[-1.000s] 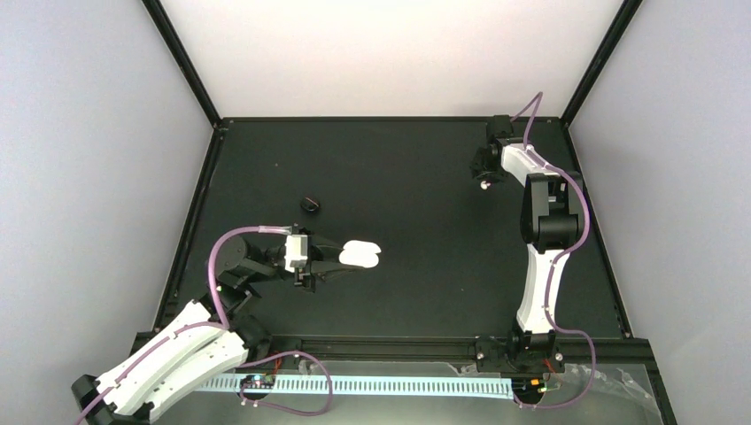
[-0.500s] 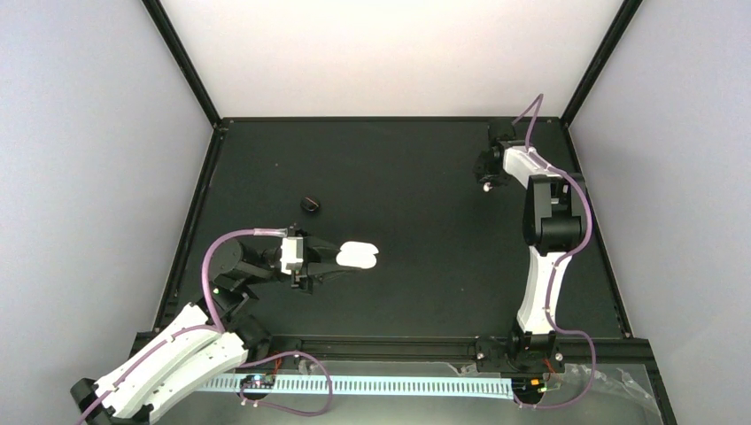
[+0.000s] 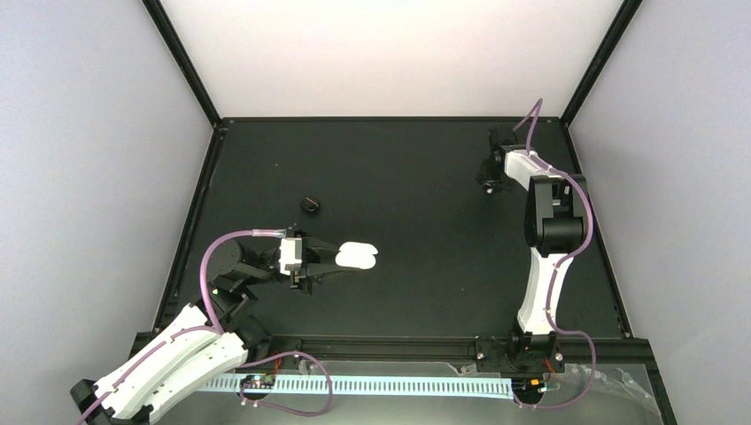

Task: Insert the wireless bluetooth earbuds into the charging case
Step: Place the earbud at the center of the board.

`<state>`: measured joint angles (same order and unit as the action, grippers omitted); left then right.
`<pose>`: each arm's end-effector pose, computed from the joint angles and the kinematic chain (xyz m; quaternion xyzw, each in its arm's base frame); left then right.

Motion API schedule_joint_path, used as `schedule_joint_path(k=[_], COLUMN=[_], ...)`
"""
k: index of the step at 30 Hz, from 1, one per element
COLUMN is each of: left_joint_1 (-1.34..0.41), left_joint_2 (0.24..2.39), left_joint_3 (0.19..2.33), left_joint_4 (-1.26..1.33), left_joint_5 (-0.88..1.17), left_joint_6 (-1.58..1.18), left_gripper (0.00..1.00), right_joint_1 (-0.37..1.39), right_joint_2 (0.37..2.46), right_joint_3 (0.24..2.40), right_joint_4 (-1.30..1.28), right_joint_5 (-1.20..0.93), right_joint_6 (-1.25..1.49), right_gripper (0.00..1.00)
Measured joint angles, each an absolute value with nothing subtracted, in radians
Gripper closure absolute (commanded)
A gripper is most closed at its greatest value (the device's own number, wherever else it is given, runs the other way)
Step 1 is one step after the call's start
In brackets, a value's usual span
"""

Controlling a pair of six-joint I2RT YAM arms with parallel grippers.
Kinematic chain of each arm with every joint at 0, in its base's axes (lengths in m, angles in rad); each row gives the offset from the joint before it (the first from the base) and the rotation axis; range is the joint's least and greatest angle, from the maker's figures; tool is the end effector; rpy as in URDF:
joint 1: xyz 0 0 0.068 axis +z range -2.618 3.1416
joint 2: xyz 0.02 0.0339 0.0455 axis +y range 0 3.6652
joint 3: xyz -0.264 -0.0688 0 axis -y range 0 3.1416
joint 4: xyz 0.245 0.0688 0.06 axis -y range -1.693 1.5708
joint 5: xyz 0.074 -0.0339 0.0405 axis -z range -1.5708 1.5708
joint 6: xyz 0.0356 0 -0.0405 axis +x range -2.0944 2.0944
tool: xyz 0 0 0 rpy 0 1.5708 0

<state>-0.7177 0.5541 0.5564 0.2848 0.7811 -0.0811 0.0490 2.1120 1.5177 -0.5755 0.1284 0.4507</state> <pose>0.0857 -0.1080 0.3411 0.4629 0.4304 -0.4980 0.5938 0.4350 0.0168 0.1517 0.2076 0.9557 -0.0118 0.2081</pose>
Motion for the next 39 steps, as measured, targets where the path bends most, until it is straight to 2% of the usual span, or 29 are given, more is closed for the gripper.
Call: schedule_joint_path(k=[6, 17, 21, 31, 39], left_joint_1=[-0.718, -0.718, -0.720, -0.735, -0.741], left_joint_2=[0.554, 0.550, 0.542, 0.509, 0.508], left_joint_3=[0.556, 0.556, 0.556, 0.555, 0.553], left_joint_4=[0.285, 0.285, 0.286, 0.286, 0.286], left_joint_5=[0.781, 0.781, 0.782, 0.781, 0.781], left_joint_6=[-0.082, -0.086, -0.089, -0.089, -0.090], left_gripper=[0.98, 0.99, 0.98, 0.98, 0.98], right_joint_1=[0.049, 0.079, 0.174, 0.560, 0.614], right_joint_2=[2.103, 1.954, 1.850, 1.699, 1.554], right_joint_3=[1.504, 1.363, 1.312, 1.110, 0.953], right_joint_4=[-0.572, -0.546, -0.537, -0.529, -0.556], right_joint_5=[0.130, 0.111, 0.104, 0.063, 0.065], right_joint_6=[0.451, 0.443, 0.441, 0.402, 0.416], right_gripper=[0.93, 0.93, 0.93, 0.93, 0.91])
